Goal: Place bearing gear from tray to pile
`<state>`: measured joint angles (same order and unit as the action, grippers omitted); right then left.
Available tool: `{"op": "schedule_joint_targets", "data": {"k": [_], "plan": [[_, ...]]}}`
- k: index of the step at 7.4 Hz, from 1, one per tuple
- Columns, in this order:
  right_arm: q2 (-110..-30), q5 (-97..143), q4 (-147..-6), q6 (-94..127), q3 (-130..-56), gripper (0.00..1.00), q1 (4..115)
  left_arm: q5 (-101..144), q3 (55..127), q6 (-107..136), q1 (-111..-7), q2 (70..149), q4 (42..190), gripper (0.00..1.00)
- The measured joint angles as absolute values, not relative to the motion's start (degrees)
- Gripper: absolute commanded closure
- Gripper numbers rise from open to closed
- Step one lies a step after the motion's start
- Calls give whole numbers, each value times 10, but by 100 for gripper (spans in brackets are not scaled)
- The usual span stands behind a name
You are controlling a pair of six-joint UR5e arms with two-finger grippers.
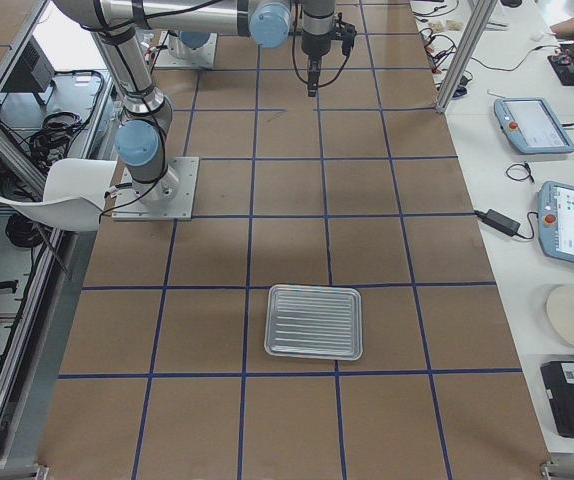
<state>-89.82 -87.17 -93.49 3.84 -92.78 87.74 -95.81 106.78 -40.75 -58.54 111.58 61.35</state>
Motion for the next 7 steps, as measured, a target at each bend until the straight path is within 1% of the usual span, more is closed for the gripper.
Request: {"op": "schedule_joint_targets", "data": {"k": [1, 2, 3, 4, 7], "plan": [[-898, -871, -934, 43, -928, 0, 878, -971, 1072, -428, -566, 1120, 604, 94], [-898, -871, -933, 50, -928, 0, 878, -976, 1074, -437, -558, 1123, 592, 70], [-898, -872, -933, 55, -928, 0, 879, -978, 1076, -440, -555, 1125, 586, 10], [-898, -872, -933, 58, -928, 0, 879, -978, 1077, -442, -554, 1127, 583, 0], [-898, -872, -936, 59, -928, 0, 879, -976, 1075, -437, -555, 1120, 596, 0]]}}
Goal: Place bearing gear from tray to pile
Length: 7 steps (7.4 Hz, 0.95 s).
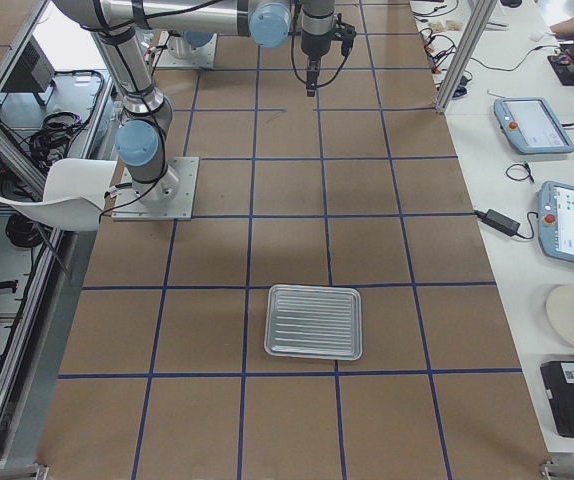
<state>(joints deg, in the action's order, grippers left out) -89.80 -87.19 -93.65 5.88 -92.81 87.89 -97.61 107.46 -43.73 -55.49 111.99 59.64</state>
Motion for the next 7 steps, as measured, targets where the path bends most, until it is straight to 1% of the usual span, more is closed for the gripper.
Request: {"op": "schedule_joint_targets", "data": {"k": [1, 3, 5, 7], "plan": [[-898, -872, -937, 59, -928, 0, 879, -975, 1065, -433, -559, 1106, 626, 0], [-898, -872, -936, 59, -928, 0, 878, -943, 1003, -372, -595, 1066, 760, 0], [-898, -872, -935, 58, -927, 0, 879, -913, 924, -236, -675, 1021, 896, 0], [-899, -883, -934, 57, -928, 0, 879, -891, 879, -83, -773, 973, 964, 0]]}}
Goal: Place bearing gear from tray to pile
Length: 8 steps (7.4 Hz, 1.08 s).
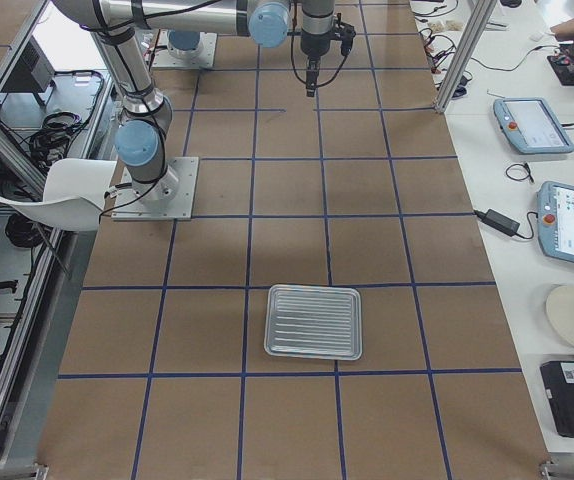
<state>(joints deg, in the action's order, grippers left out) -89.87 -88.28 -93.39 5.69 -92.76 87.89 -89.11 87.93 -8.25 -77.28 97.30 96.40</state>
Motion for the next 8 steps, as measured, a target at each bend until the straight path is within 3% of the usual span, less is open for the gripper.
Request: {"op": "schedule_joint_targets", "data": {"k": [3, 8], "plan": [[-899, -895, -934, 55, -928, 0, 879, -887, 851, -27, -850, 901, 966, 0], [-899, -892, -938, 55, -928, 0, 879, -892, 886, -11, -908, 876, 918, 0]]}}
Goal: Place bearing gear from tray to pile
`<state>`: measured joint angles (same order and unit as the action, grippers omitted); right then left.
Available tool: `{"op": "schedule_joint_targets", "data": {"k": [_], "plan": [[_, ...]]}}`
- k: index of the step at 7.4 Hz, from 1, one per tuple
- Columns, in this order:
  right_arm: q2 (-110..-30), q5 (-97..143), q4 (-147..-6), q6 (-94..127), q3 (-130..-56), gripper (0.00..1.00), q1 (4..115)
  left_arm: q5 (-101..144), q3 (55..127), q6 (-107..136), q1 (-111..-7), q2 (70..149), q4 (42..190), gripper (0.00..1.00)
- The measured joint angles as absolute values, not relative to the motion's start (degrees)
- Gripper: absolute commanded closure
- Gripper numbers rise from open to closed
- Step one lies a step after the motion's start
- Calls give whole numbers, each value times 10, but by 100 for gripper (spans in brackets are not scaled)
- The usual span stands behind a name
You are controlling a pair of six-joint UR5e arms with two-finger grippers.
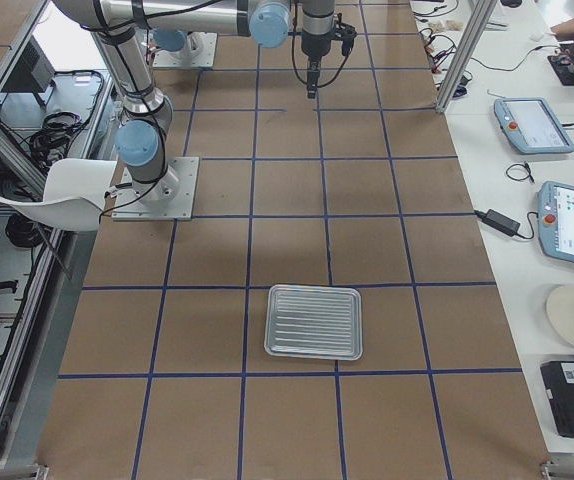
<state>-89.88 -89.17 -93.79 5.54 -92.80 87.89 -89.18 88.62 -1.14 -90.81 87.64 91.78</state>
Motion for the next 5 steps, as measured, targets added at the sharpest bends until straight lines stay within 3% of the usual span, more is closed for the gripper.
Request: {"op": "schedule_joint_targets", "data": {"k": [5], "plan": [[-902, -892, -940, 54, -928, 0, 879, -893, 905, -10, -911, 866, 892, 0]]}}
